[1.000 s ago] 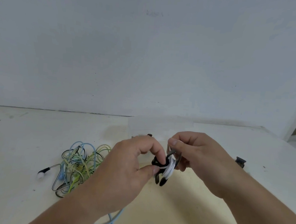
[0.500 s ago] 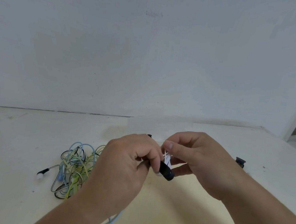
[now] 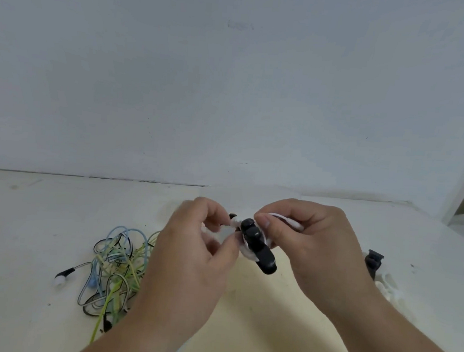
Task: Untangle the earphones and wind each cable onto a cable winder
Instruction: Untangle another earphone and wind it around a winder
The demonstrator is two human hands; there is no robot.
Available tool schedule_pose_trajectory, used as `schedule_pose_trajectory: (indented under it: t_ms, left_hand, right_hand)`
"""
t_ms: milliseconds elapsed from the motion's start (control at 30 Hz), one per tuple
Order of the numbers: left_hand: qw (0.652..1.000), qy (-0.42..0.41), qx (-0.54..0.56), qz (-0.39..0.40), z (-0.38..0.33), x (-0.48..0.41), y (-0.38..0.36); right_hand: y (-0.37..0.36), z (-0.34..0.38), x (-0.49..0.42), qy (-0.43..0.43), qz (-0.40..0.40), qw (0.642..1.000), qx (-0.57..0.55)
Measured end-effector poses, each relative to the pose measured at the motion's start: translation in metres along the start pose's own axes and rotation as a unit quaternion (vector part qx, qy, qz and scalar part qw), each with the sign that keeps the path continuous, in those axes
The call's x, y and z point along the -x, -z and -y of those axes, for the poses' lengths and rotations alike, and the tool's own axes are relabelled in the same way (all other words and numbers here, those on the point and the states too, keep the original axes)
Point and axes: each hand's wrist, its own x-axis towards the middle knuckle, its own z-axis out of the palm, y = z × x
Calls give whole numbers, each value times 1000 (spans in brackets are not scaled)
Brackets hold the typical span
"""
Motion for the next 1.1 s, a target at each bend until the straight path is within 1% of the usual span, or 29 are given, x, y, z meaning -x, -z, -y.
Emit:
schedule_pose_trajectory:
  t_ms: [33, 100, 133, 200, 267, 367, 433, 533, 600, 800, 867, 967, 1100]
  left_hand:
    - [998, 41, 52, 22, -2, 0, -1]
    - [979, 105, 165, 59, -6, 0, -4]
    - [967, 125, 211, 69, -8, 0, -5]
    - [952, 135, 261, 85, -8, 1, -7]
    - [955, 125, 257, 87, -5, 2, -7]
    - [959, 127, 243, 67, 3, -1, -7]
    - [956, 129, 257, 63, 6, -5, -5]
    - [946, 124, 288, 81, 7, -9, 1]
    - [944, 122, 294, 90, 6, -9, 2]
    - [946, 132, 284, 84, 8, -9, 1]
    - [951, 133, 264, 87, 8, -8, 3]
    - [967, 122, 201, 100, 7, -6, 3]
    - [970, 123, 166, 128, 7, -5, 1]
  right_hand:
    - [-1, 0, 0, 15, -12, 999, 29]
    - [-2, -1, 1, 38, -39, 996, 73]
    - [-1, -1, 0, 48, -51, 994, 89]
    - [1, -1, -1, 62, -60, 991, 107]
    - [0, 0, 0, 62, -44, 992, 103]
    - [-2, 0, 2, 56, 8, 992, 112]
    - [0, -2, 1, 30, 33, 993, 107]
    - [6, 1, -3, -21, 36, 998, 40]
    - [8, 4, -3, -27, 32, 998, 36]
    - [10, 3, -3, -48, 33, 995, 80]
    - [10, 1, -4, -62, 38, 992, 101]
    - [9, -2, -4, -74, 51, 984, 152]
    - [7, -3, -3, -82, 63, 976, 191]
